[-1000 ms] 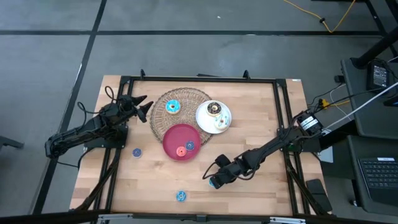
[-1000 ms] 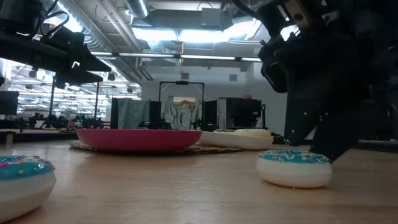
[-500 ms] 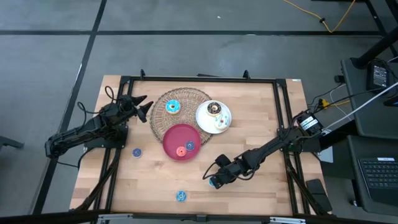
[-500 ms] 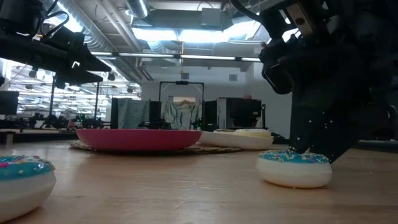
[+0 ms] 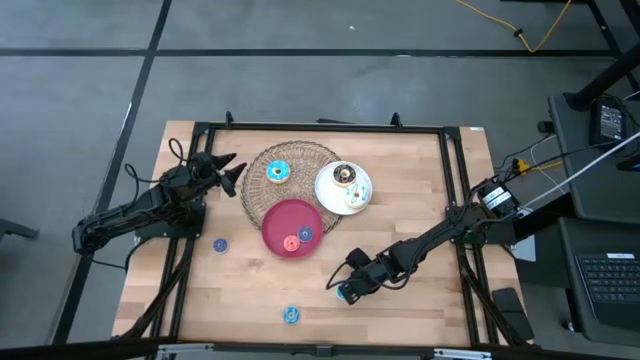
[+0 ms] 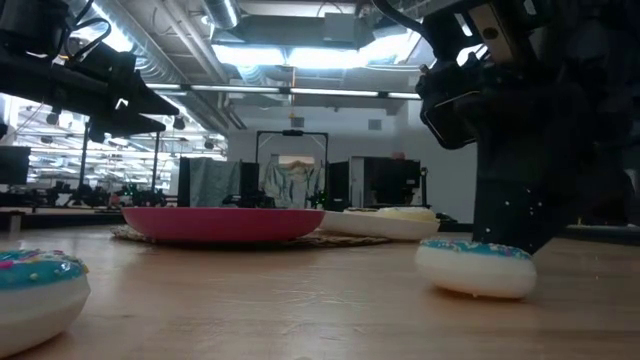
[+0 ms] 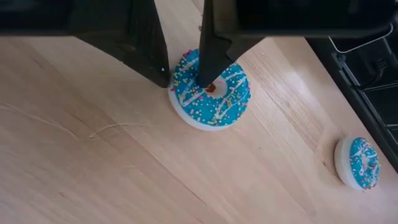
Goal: Pick & Place donuts
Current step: Put the right small light blue donut on the pink plate
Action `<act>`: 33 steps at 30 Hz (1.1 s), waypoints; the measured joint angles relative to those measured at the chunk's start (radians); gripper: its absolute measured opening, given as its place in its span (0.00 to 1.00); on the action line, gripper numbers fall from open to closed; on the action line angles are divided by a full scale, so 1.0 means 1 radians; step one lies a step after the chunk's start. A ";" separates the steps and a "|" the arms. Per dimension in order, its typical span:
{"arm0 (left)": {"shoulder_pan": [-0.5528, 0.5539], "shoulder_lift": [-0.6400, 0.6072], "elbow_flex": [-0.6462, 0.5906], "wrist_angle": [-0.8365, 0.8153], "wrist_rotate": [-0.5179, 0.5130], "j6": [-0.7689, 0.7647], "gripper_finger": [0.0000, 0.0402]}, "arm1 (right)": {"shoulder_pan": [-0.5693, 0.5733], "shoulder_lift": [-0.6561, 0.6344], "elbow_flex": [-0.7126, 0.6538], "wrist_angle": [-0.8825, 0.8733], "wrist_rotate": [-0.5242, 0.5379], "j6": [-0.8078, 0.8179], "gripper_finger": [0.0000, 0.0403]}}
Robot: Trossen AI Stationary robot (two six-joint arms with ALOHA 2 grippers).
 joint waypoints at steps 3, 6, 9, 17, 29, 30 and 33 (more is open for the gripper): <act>0.000 0.000 0.000 0.000 0.000 0.000 0.66 | 0.000 0.000 0.000 0.000 0.000 -0.001 0.16; 0.000 0.000 0.000 0.000 0.000 0.000 0.66 | 0.000 0.000 0.000 0.000 0.000 -0.005 0.10; 0.000 0.000 0.000 0.000 0.000 0.000 0.66 | 0.000 0.000 0.000 0.000 0.004 -0.007 0.04; 0.000 0.000 0.000 0.000 0.000 0.000 0.66 | -0.008 0.000 0.027 -0.060 0.003 -0.044 0.02; 0.000 0.000 0.000 0.000 0.000 0.000 0.66 | -0.112 0.000 0.176 -0.250 -0.087 -0.363 0.01; 0.000 0.000 0.000 0.000 0.000 0.000 0.66 | -0.126 0.000 0.193 -0.270 -0.097 -0.397 0.01; 0.000 0.000 0.000 0.000 0.000 0.000 0.66 | -0.165 0.000 0.245 -0.320 -0.120 -0.496 0.01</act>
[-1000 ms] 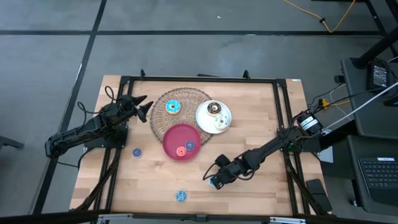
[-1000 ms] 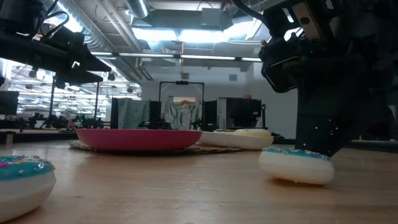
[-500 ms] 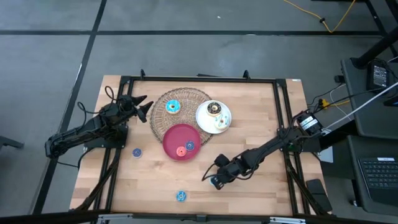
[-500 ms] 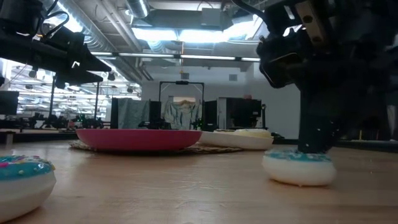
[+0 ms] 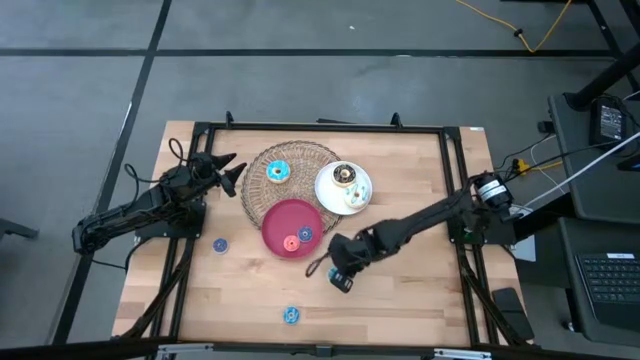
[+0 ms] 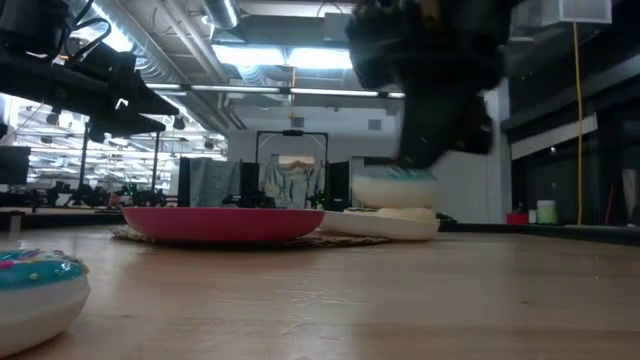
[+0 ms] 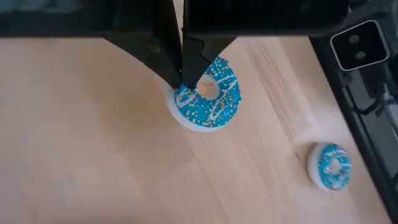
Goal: Pick & Place donuts
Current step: Put the right small light blue donut on the pink plate
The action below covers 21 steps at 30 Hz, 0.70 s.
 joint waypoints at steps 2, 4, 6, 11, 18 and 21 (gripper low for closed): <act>0.000 0.000 0.000 0.000 0.000 0.000 0.66 | -0.028 0.000 0.035 -0.036 -0.012 -0.060 0.01; 0.000 0.000 0.000 0.000 0.000 0.000 0.66 | -0.056 0.000 0.069 -0.071 -0.019 -0.110 0.01; 0.000 0.000 0.000 0.000 0.000 0.000 0.66 | -0.085 0.000 0.102 -0.113 -0.021 -0.164 0.01; 0.000 0.000 0.000 0.000 0.000 0.000 0.66 | -0.158 0.000 0.165 -0.178 -0.023 -0.276 0.01; 0.000 0.000 0.000 0.000 0.000 0.000 0.66 | -0.266 0.000 0.216 -0.201 -0.057 -0.391 0.01; 0.000 0.000 0.000 0.000 0.000 0.000 0.66 | -0.309 0.000 0.226 -0.223 -0.058 -0.428 0.01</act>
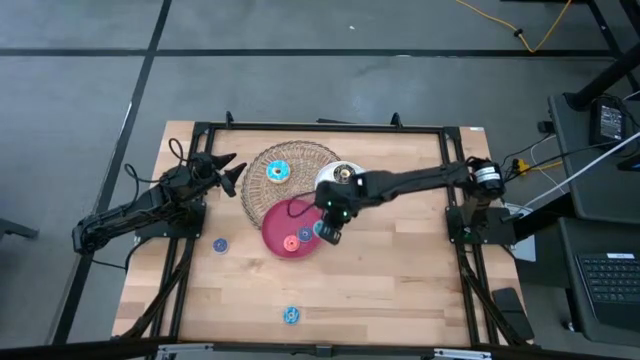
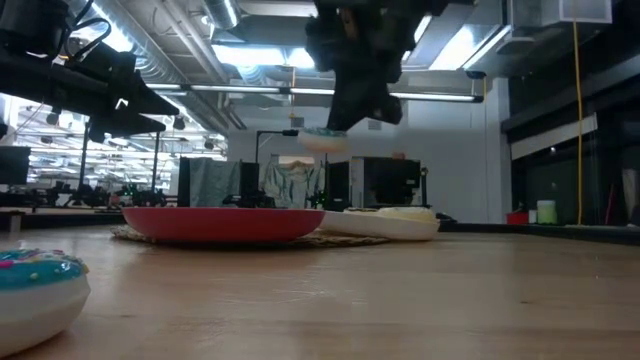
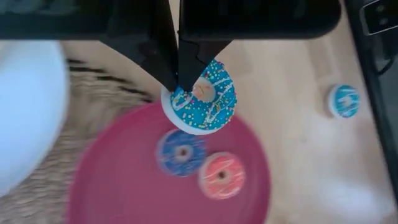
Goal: Pick & Place donuts
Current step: Put the right small light blue donut on the pink plate
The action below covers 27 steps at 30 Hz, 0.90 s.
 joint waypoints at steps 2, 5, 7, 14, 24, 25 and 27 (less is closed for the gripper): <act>0.000 0.000 0.000 0.000 0.000 0.000 0.66 | -0.027 0.018 0.013 -0.009 0.000 -0.025 0.01; 0.000 0.000 0.000 0.000 0.000 0.000 0.66 | -0.061 0.059 0.046 -0.044 -0.015 -0.068 0.01; 0.000 0.000 0.000 0.000 0.000 0.000 0.66 | -0.081 0.096 0.081 -0.052 -0.032 -0.098 0.01; 0.000 0.000 0.000 0.000 0.000 0.000 0.66 | -0.128 0.199 0.190 -0.055 -0.064 -0.212 0.01; 0.000 0.000 0.000 0.000 0.000 0.000 0.66 | -0.135 0.378 0.366 -0.114 -0.100 -0.311 0.01; 0.000 0.000 0.000 0.000 0.000 0.000 0.66 | -0.135 0.391 0.380 -0.122 -0.106 -0.313 0.01; 0.000 0.000 0.000 0.000 0.000 0.000 0.66 | -0.136 0.409 0.403 -0.123 -0.108 -0.329 0.01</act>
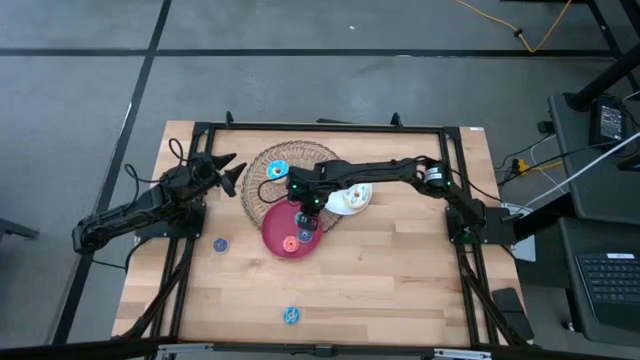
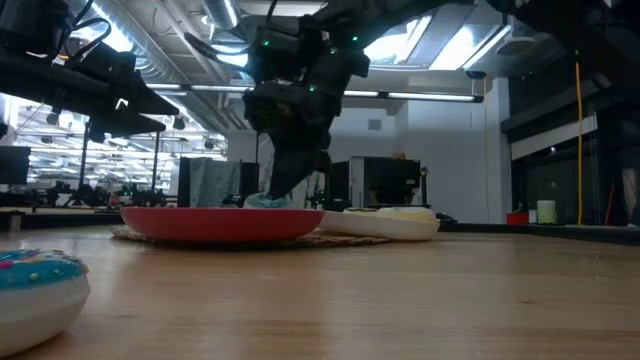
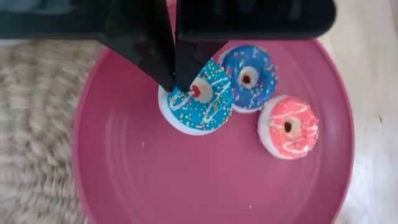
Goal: Pick & Place donuts
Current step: Put the right small light blue donut on the pink plate, then put the large light blue donut on the white plate
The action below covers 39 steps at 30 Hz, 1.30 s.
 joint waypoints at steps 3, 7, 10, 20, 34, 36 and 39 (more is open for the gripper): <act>0.000 0.000 0.000 0.000 0.000 0.000 0.66 | 0.000 0.016 0.007 -0.012 0.001 -0.013 0.01; 0.000 0.000 0.000 0.000 0.000 0.000 0.66 | 0.000 0.018 -0.001 -0.008 0.002 -0.011 0.04; 0.000 0.000 0.000 0.000 0.000 0.000 0.66 | 0.000 0.018 -0.002 -0.011 0.003 -0.015 0.08; 0.000 0.000 0.000 0.000 0.000 0.000 0.66 | 0.006 0.018 -0.003 -0.017 0.057 -0.045 0.30; 0.000 0.000 0.000 0.000 0.000 0.000 0.66 | 0.010 0.017 0.029 -0.025 0.112 0.128 0.46; 0.000 0.000 0.000 0.000 0.000 0.000 0.66 | 0.017 0.017 0.029 -0.024 0.113 0.186 0.47; 0.000 0.000 0.000 0.000 0.000 0.000 0.66 | 0.031 0.017 0.029 -0.014 0.112 0.269 0.48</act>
